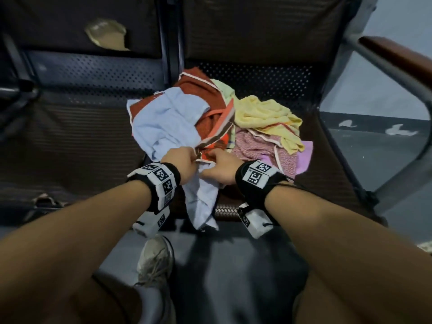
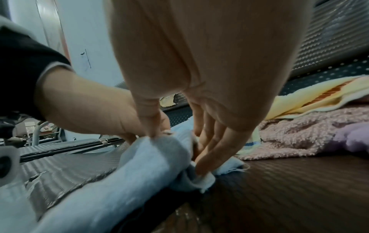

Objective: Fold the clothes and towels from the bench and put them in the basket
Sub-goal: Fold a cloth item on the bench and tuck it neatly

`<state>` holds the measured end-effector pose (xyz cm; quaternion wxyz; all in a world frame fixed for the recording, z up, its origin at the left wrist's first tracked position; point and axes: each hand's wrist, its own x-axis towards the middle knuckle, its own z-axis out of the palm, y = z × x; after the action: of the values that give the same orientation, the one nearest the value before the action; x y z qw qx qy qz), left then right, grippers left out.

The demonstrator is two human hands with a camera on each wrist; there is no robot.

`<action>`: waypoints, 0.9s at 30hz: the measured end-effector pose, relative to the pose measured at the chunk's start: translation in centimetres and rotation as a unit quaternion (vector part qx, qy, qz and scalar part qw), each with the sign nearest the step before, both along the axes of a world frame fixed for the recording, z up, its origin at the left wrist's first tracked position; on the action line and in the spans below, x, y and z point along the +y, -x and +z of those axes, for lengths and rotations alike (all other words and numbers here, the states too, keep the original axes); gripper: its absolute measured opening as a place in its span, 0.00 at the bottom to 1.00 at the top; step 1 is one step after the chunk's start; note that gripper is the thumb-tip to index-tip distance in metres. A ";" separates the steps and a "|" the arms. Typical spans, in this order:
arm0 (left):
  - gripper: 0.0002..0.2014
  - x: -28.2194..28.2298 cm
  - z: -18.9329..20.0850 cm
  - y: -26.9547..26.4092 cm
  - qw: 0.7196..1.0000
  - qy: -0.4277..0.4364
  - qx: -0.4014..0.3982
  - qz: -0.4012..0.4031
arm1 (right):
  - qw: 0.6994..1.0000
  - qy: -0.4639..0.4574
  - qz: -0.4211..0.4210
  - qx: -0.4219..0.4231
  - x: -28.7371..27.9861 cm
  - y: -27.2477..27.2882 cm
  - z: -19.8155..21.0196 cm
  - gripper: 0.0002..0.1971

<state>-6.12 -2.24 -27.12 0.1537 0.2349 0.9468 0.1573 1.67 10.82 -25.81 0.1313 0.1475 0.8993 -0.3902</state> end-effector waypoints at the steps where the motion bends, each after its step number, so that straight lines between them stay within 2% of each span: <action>1: 0.05 0.4 0.2 0.1 0.999 -0.033 -0.013 0.007 | 1.000 -0.005 0.004 0.001 0.3 0.0 -0.1 0.22; 2: 0.05 0.7 0.5 0.1 0.997 -0.069 -0.028 0.010 | 1.000 -0.017 0.013 0.002 0.6 0.0 -0.2 0.28; 3: 0.07 1.1 0.8 0.1 0.994 -0.103 -0.038 0.014 | 0.999 -0.031 0.018 0.011 0.9 -0.1 -0.3 0.29; 6: 0.08 2.1 1.7 -0.4 0.982 -0.184 -0.029 0.012 | 0.996 -0.056 -0.025 0.068 2.3 -0.3 0.3 0.11; 12: 0.02 4.9 3.7 -1.9 0.951 -0.303 -0.023 -0.062 | 0.978 0.005 -0.143 0.153 6.1 -2.0 2.6 0.11; 14: 0.17 6.1 4.2 -2.2 0.945 -0.317 -0.014 -0.082 | 0.956 0.097 -0.212 0.180 6.7 -2.7 3.3 0.11; 16: 0.31 7.0 4.4 -2.0 0.954 -0.286 0.022 -0.080 | 0.922 0.178 -0.266 0.220 7.4 -3.5 4.2 0.11; 18: 0.37 7.7 4.6 -1.6 0.966 -0.248 0.038 -0.069 | 0.878 0.245 -0.309 0.272 8.4 -4.2 5.5 0.11; 20: 0.33 8.4 4.5 -1.3 0.976 -0.204 0.024 -0.078 | 0.825 0.294 -0.352 0.329 9.9 -5.1 6.7 0.12; 22: 0.21 8.9 4.3 -1.2 0.988 -0.120 0.052 -0.081 | 0.786 0.309 -0.388 0.370 11.7 -6.3 7.6 0.10; 24: 0.11 9.0 4.0 -1.4 0.992 -0.057 0.087 -0.074 | 0.778 0.307 -0.405 0.369 13.3 -7.6 7.9 0.09; 25: 0.09 9.1 3.8 -1.5 0.992 -0.041 0.093 -0.072 | 0.782 0.312 -0.409 0.354 13.8 -8.1 7.6 0.09; 27: 0.10 9.4 3.6 -1.7 0.993 -0.036 0.089 -0.075 | 0.808 0.295 -0.416 0.295 14.3 -8.9 6.6 0.07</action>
<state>-4.38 7.13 -23.53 0.0717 0.3238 0.9301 0.1581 10.61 25.13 -19.24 -0.2782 0.3389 0.5892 -0.6787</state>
